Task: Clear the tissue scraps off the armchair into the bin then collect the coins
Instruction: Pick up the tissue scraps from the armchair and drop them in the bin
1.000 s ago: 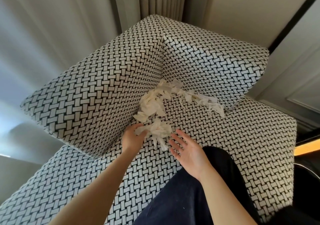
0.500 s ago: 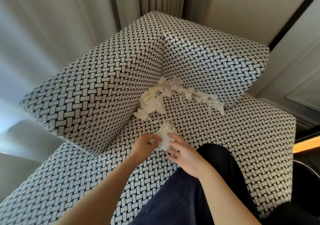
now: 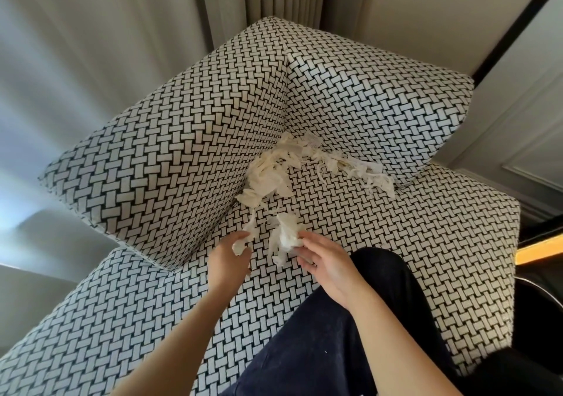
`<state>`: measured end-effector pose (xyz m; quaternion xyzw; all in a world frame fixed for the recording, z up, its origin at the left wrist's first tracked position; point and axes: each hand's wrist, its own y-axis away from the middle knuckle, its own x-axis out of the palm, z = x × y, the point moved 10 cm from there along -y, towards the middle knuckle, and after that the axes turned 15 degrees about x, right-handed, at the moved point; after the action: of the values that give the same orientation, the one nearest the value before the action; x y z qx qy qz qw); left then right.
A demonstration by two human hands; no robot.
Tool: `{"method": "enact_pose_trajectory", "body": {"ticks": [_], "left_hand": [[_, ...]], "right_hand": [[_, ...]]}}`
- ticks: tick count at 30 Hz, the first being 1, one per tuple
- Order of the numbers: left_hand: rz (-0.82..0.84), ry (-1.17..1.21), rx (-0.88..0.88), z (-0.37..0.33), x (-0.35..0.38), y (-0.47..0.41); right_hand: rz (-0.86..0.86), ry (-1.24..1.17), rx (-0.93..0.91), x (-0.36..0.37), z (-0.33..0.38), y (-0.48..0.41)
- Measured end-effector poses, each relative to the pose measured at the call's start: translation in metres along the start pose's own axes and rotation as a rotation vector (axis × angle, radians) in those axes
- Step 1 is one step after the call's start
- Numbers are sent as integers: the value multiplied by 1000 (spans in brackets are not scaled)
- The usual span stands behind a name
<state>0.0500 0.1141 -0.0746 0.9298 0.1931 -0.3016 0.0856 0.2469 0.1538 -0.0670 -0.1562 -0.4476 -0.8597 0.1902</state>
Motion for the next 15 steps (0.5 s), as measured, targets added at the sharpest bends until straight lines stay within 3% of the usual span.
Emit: {"method": "enact_pose_trajectory", "body": {"ticks": [7,12,15], "left_hand": [[9,-118,248,-37,-3,1],[381,-170,336,-46,47,10],[482,-136,291,-41,66,14]], "right_hand": [[141,-269,-87,0,13,9],[139,-347,-113,-1,17,12],[103,-403,-135,-3,19,17]]}}
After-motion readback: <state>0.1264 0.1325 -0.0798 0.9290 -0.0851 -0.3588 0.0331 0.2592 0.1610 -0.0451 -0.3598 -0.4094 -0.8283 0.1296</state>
